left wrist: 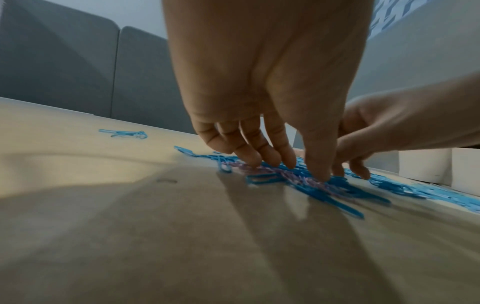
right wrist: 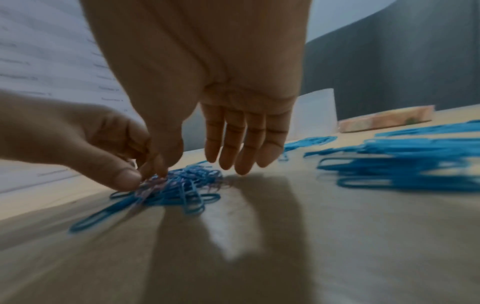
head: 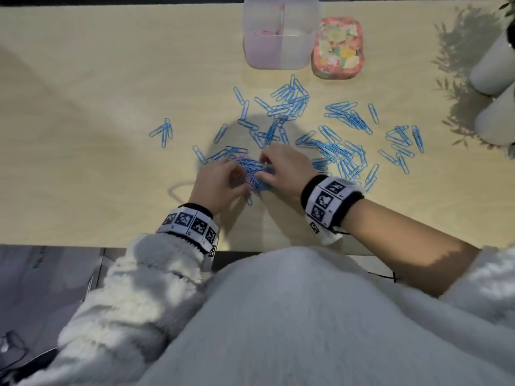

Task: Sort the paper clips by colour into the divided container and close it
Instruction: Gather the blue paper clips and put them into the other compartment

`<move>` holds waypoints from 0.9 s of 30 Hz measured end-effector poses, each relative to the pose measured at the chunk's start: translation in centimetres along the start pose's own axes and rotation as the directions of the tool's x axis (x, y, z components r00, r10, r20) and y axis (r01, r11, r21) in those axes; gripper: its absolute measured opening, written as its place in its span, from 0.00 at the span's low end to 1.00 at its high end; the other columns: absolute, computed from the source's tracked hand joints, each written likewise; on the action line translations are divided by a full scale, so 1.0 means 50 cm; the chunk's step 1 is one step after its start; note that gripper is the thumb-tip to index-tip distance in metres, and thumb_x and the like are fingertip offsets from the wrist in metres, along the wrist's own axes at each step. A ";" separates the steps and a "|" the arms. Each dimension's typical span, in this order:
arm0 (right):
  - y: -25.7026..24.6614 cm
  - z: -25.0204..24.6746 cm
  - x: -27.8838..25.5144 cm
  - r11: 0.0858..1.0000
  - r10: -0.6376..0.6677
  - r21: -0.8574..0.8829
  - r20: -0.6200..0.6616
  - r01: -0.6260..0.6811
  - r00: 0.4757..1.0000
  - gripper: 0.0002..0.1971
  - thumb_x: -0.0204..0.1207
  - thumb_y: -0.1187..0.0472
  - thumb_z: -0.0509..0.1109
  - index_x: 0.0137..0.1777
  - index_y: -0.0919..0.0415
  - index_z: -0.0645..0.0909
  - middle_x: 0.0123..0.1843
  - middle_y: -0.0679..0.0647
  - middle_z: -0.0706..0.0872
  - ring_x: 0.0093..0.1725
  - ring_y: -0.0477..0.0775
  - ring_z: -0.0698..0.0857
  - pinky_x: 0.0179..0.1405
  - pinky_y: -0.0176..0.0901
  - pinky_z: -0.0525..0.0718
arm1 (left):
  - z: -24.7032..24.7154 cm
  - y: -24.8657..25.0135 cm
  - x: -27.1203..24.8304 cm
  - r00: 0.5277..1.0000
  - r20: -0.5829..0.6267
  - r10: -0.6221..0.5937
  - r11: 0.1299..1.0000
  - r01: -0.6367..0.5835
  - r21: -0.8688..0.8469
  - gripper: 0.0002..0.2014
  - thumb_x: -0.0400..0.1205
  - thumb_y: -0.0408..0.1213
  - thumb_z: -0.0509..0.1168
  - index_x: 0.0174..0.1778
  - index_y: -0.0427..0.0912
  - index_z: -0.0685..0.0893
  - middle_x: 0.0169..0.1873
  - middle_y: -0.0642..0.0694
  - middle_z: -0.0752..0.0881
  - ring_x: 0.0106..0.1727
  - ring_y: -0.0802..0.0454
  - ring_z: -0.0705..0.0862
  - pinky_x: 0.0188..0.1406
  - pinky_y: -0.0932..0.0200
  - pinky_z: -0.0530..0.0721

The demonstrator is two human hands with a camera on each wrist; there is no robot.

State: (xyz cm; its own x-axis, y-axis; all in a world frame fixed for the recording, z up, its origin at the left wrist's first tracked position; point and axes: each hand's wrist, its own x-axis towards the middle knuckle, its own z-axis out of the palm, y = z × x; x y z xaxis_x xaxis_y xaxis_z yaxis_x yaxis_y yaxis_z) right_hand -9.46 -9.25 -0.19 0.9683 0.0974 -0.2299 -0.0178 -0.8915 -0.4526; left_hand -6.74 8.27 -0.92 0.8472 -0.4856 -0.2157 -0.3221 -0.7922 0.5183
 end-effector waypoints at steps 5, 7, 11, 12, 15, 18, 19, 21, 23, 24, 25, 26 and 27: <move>0.003 0.000 0.024 0.996 0.080 0.043 0.066 -0.083 0.995 0.09 0.76 0.59 0.67 0.53 0.62 0.78 0.55 0.61 0.82 0.57 0.63 0.80 0.53 0.51 0.76 | 0.016 0.016 -0.003 0.999 0.033 -0.026 0.999 0.026 -0.023 0.09 0.70 0.37 0.74 0.44 0.41 0.86 0.44 0.41 0.84 0.49 0.44 0.81 0.51 0.51 0.77; 0.023 -0.014 0.018 0.984 0.122 0.121 0.068 -0.130 0.990 0.08 0.76 0.62 0.67 0.53 0.64 0.80 0.55 0.62 0.84 0.56 0.62 0.81 0.53 0.49 0.76 | 0.018 0.014 -0.005 1.000 0.018 -0.006 1.000 0.006 -0.004 0.07 0.71 0.36 0.72 0.43 0.42 0.87 0.44 0.41 0.85 0.51 0.42 0.81 0.52 0.51 0.75; 0.068 -0.049 -0.004 0.956 0.180 0.238 -0.018 -0.170 0.984 0.08 0.74 0.64 0.68 0.50 0.67 0.83 0.52 0.64 0.87 0.49 0.59 0.81 0.50 0.46 0.76 | 0.026 0.011 -0.008 1.000 -0.007 -0.017 0.999 0.018 0.039 0.06 0.71 0.37 0.70 0.43 0.47 0.87 0.46 0.45 0.86 0.54 0.42 0.80 0.56 0.47 0.76; 0.080 -0.058 -0.008 0.953 0.197 0.242 -0.039 -0.182 0.980 0.08 0.74 0.65 0.69 0.50 0.68 0.84 0.51 0.64 0.87 0.47 0.57 0.80 0.49 0.45 0.76 | 0.027 0.011 -0.008 1.000 -0.011 -0.017 0.999 0.018 0.044 0.06 0.71 0.38 0.69 0.42 0.49 0.86 0.46 0.46 0.86 0.53 0.42 0.80 0.56 0.47 0.76; 0.117 -0.074 -0.021 0.942 0.276 0.212 -0.054 -0.259 0.960 0.07 0.73 0.67 0.69 0.48 0.69 0.84 0.49 0.66 0.87 0.45 0.55 0.78 0.52 0.46 0.77 | 0.031 0.012 -0.006 1.000 -0.019 -0.015 1.000 0.016 0.009 0.05 0.72 0.39 0.66 0.42 0.50 0.83 0.44 0.48 0.87 0.52 0.42 0.82 0.56 0.44 0.78; 0.128 -0.073 -0.030 0.952 0.300 0.101 -0.129 -0.289 0.945 0.10 0.73 0.66 0.66 0.51 0.66 0.84 0.54 0.67 0.85 0.57 0.65 0.80 0.57 0.50 0.76 | 0.036 0.011 -0.002 0.998 -0.055 -0.042 0.998 0.040 -0.044 0.07 0.76 0.38 0.65 0.48 0.48 0.82 0.45 0.47 0.87 0.52 0.43 0.83 0.57 0.43 0.79; 0.120 -0.070 -0.030 0.963 0.269 0.043 -0.157 -0.266 0.950 0.12 0.74 0.66 0.65 0.55 0.65 0.84 0.57 0.66 0.84 0.60 0.67 0.78 0.59 0.51 0.75 | 0.038 0.011 0.000 0.997 -0.064 -0.049 0.998 0.046 -0.044 0.09 0.77 0.38 0.64 0.52 0.47 0.82 0.47 0.45 0.87 0.53 0.43 0.84 0.57 0.43 0.79; 0.088 -0.059 -0.024 0.984 0.168 -0.024 -0.149 -0.174 0.974 0.14 0.74 0.66 0.63 0.58 0.63 0.83 0.58 0.65 0.83 0.62 0.67 0.76 0.60 0.53 0.73 | 0.038 0.013 0.004 0.997 -0.054 -0.057 0.998 0.055 -0.037 0.12 0.78 0.37 0.63 0.57 0.44 0.81 0.49 0.43 0.87 0.55 0.42 0.83 0.58 0.44 0.78; 0.053 -0.043 -0.015 0.996 0.086 -0.020 -0.077 -0.087 0.993 0.13 0.75 0.64 0.64 0.57 0.63 0.84 0.57 0.63 0.84 0.62 0.65 0.77 0.59 0.52 0.74 | 0.040 0.016 0.008 0.998 -0.045 -0.040 0.999 0.039 -0.028 0.12 0.78 0.40 0.65 0.56 0.43 0.81 0.50 0.41 0.86 0.56 0.41 0.82 0.58 0.45 0.78; 0.039 -0.034 -0.010 0.998 0.063 -0.015 -0.040 -0.064 0.997 0.12 0.75 0.63 0.66 0.56 0.63 0.85 0.56 0.63 0.84 0.61 0.64 0.78 0.58 0.50 0.75 | 0.040 0.019 0.010 0.999 -0.044 -0.025 1.000 0.025 -0.008 0.12 0.78 0.42 0.65 0.54 0.43 0.82 0.50 0.41 0.86 0.56 0.41 0.82 0.57 0.45 0.78; 0.028 -0.026 -0.006 0.999 0.050 -0.017 -0.013 -0.051 0.999 0.11 0.74 0.62 0.68 0.53 0.63 0.85 0.54 0.63 0.84 0.60 0.64 0.80 0.55 0.49 0.76 | 0.041 0.024 0.012 0.999 -0.043 -0.008 1.000 0.009 0.024 0.12 0.77 0.44 0.66 0.53 0.43 0.82 0.50 0.41 0.85 0.56 0.41 0.82 0.56 0.47 0.77; 0.020 -0.021 -0.003 0.999 0.047 -0.025 0.004 -0.047 0.999 0.10 0.73 0.61 0.69 0.51 0.64 0.86 0.53 0.63 0.84 0.58 0.64 0.81 0.53 0.48 0.76 | 0.042 0.028 0.014 0.999 -0.040 0.005 0.998 -0.003 0.060 0.12 0.77 0.44 0.67 0.53 0.43 0.82 0.51 0.41 0.85 0.57 0.41 0.81 0.55 0.48 0.76; 0.015 -0.018 0.000 0.998 0.047 -0.035 0.013 -0.046 0.999 0.09 0.73 0.61 0.70 0.50 0.64 0.86 0.52 0.62 0.84 0.56 0.64 0.81 0.52 0.47 0.75 | 0.043 0.033 0.016 0.999 -0.037 0.016 0.995 -0.012 0.098 0.12 0.77 0.44 0.67 0.53 0.43 0.82 0.53 0.41 0.84 0.58 0.41 0.81 0.55 0.48 0.73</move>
State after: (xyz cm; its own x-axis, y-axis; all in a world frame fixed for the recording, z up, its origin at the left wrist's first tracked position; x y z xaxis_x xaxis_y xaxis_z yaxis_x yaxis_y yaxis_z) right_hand -9.25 -10.30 0.24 0.9630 0.0616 -0.2624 -0.0538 -0.9100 -0.4112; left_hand -7.49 5.76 -2.00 0.8568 -0.4844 -0.1767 -0.3726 -0.8185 0.4373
